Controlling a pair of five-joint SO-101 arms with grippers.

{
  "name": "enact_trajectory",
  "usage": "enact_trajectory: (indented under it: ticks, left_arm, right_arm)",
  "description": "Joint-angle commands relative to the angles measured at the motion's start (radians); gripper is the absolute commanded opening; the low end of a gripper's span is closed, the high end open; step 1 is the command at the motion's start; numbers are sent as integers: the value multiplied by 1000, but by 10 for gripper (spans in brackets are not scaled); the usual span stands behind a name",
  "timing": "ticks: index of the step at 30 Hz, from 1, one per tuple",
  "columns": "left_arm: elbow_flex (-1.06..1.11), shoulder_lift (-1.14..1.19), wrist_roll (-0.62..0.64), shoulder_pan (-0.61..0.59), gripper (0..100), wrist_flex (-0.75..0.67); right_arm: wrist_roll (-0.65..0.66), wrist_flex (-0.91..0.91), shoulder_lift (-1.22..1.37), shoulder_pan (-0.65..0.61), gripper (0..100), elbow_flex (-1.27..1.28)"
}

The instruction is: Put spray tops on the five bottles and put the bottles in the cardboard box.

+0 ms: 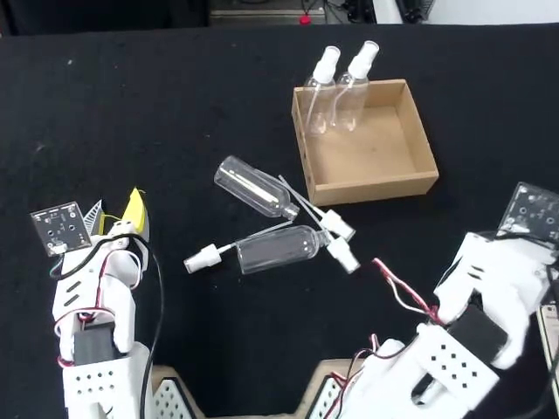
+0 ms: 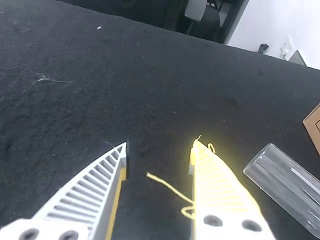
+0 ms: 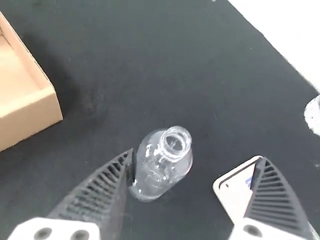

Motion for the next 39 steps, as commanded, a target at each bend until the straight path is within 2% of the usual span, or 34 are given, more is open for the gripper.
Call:
enact_trajectory:
  ticks: [1, 8, 16, 25, 34, 39]
  left_arm:
    - [21, 3, -8, 8, 202, -17]
    - [21, 3, -8, 8, 202, -17]
    - [21, 2, -8, 8, 202, -18]
    - [21, 2, -8, 8, 202, -18]
    - [21, 2, -8, 8, 202, -17]
    - [21, 3, -8, 8, 202, -17]
  right_arm:
    - [3, 57, 111, 17, 336, -185]
    - [11, 169, 504, 17, 339, -400]
    - [48, 121, 467, 8, 339, -291]
    - [87, -213, 305, 14, 336, 64]
    - [52, -497, 367, 14, 336, 176]
    - [52, -548, 438, 11, 336, 183]
